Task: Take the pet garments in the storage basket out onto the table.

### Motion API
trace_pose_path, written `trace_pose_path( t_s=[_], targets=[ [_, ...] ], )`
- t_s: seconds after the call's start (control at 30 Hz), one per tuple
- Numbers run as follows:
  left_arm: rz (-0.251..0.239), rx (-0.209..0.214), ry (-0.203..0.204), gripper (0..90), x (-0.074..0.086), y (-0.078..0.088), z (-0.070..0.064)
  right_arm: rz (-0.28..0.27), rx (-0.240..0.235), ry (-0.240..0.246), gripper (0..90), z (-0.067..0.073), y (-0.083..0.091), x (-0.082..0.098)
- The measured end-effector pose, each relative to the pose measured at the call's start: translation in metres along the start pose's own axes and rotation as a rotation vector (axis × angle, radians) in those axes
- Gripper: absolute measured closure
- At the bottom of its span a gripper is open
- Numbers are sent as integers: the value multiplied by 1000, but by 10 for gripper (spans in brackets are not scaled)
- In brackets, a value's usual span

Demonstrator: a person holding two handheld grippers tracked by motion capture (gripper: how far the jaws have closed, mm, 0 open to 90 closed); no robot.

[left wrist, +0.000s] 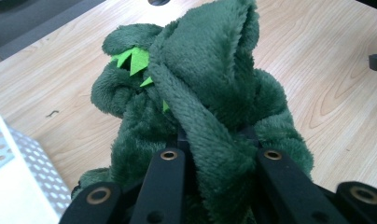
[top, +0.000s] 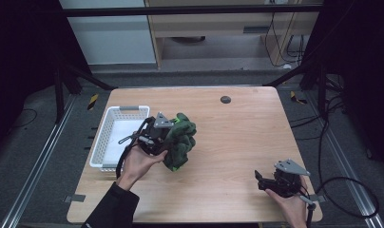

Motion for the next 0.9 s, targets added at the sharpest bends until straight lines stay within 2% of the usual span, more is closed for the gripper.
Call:
trace_pose_path(
  t_s=[0.9],
  targets=[
    [36,62,-24,786,-5,-52,-29,0,0,0,53,0,0,0]
  ],
)
Point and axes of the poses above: each handheld gripper's, and its own axes: y roughly backward along the jaws, x roughly out of its underside, z roughly to its left, the point moved 3 cm from there along -y, roughly forward along the jaws, and after that the axes turned 4 degrees about z, right-handed, at the moved point
